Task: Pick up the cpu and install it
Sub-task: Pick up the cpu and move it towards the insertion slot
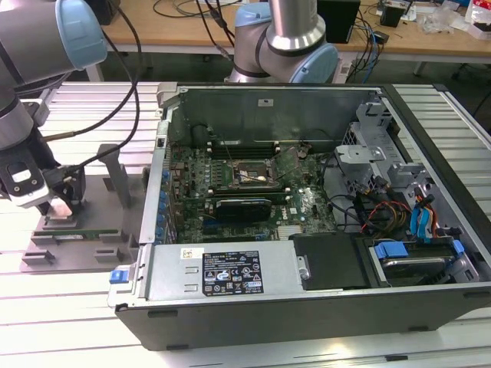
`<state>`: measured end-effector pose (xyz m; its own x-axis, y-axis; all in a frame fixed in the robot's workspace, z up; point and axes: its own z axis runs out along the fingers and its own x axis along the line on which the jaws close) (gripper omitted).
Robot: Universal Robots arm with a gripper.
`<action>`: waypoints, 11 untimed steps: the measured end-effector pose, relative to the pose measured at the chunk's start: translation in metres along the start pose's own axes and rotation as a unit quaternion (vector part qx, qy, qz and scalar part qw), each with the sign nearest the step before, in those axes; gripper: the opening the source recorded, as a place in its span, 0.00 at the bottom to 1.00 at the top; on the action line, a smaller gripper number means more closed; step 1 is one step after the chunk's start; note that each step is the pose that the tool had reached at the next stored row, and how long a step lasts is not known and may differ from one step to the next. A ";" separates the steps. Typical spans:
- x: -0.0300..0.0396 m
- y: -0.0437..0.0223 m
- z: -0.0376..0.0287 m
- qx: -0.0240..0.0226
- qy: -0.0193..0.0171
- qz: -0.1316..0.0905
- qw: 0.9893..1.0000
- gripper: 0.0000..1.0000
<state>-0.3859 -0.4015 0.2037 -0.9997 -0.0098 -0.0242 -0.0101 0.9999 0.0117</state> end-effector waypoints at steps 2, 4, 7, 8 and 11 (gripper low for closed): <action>0.0000 0.0000 -0.0018 0.000 0.000 0.000 1.000 0.55; -0.0001 0.0000 -0.0029 0.000 0.000 0.000 1.000 0.55; -0.0001 0.0001 -0.0057 0.000 0.000 0.000 1.000 0.55; -0.0002 0.0001 -0.0068 0.000 0.000 0.000 1.000 0.55; -0.0003 0.0001 -0.0104 0.000 0.000 0.000 1.000 0.55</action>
<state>-0.3859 -0.4015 0.2141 -0.9997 -0.0098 -0.0242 -0.0101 0.9999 0.0118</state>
